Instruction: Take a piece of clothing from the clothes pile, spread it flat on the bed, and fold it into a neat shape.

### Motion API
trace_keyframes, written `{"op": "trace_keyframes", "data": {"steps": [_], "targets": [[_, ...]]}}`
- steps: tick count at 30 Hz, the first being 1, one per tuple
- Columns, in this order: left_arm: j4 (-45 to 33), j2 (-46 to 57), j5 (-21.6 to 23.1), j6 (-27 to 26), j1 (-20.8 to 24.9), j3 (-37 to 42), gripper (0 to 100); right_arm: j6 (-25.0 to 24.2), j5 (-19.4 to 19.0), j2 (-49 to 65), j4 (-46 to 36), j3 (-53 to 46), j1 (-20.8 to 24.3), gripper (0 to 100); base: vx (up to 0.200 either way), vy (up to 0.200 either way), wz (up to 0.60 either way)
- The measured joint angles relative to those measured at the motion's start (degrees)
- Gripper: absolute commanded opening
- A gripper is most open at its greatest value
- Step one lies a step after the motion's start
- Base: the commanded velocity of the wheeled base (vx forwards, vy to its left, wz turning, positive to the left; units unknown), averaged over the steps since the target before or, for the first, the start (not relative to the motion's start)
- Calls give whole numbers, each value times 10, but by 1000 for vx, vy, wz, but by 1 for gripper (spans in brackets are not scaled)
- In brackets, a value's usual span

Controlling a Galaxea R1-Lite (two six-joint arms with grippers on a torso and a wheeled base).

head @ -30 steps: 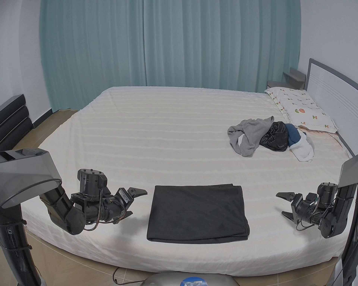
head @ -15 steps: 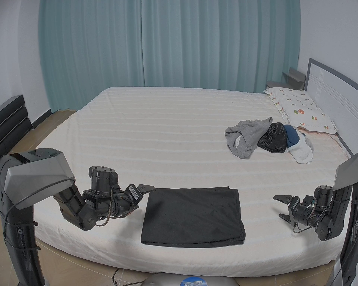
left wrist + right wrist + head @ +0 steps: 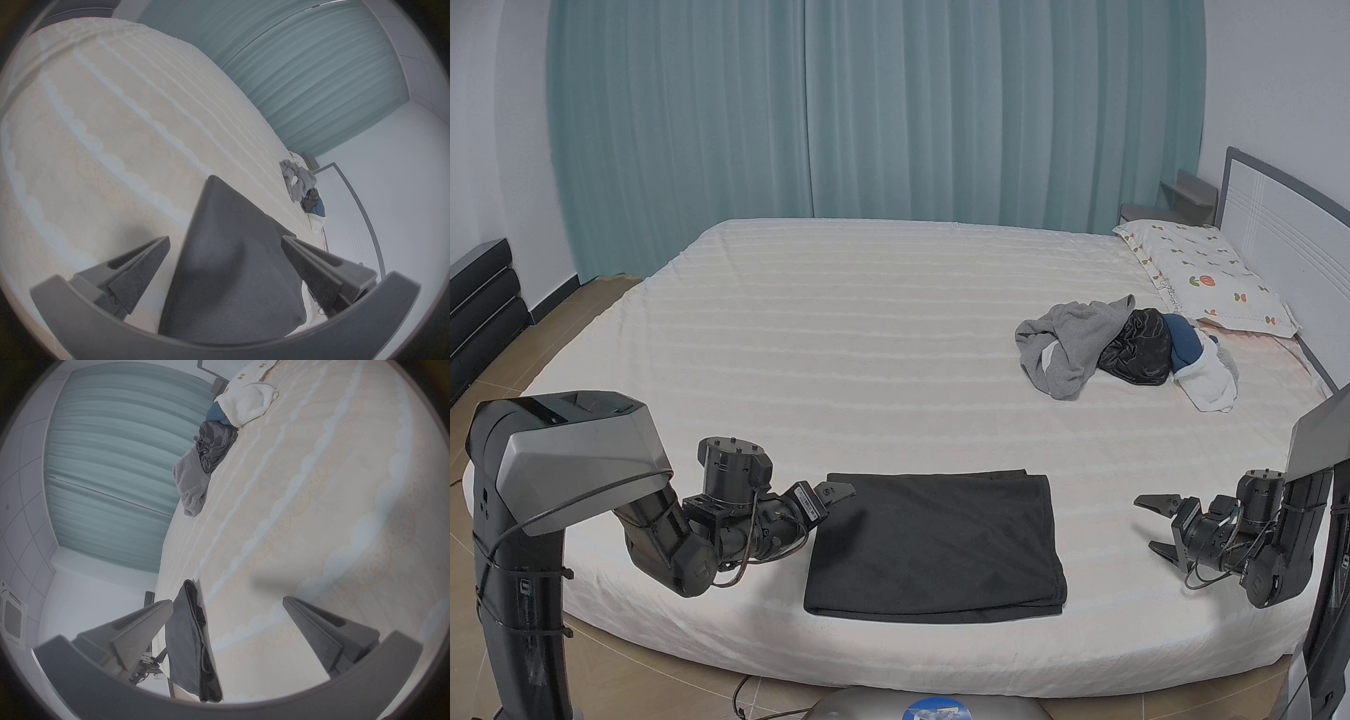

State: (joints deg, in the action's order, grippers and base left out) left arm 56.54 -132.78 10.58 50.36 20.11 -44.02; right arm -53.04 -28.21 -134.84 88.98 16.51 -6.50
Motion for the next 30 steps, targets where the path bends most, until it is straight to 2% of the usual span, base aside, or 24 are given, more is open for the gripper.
{"op": "trace_keyframes", "data": {"steps": [12,13,30], "targets": [[1,-10,2,0,11,-5,100,0,0,0,0,1,0,100,0,0,0],[1,-10,2,1,11,-5,0,0,0,0,0,1,0,100,0,0,0],[1,-11,-2,3,14,-1,0,0,-1,-1,0,2,-2,100,0,0,0]]}}
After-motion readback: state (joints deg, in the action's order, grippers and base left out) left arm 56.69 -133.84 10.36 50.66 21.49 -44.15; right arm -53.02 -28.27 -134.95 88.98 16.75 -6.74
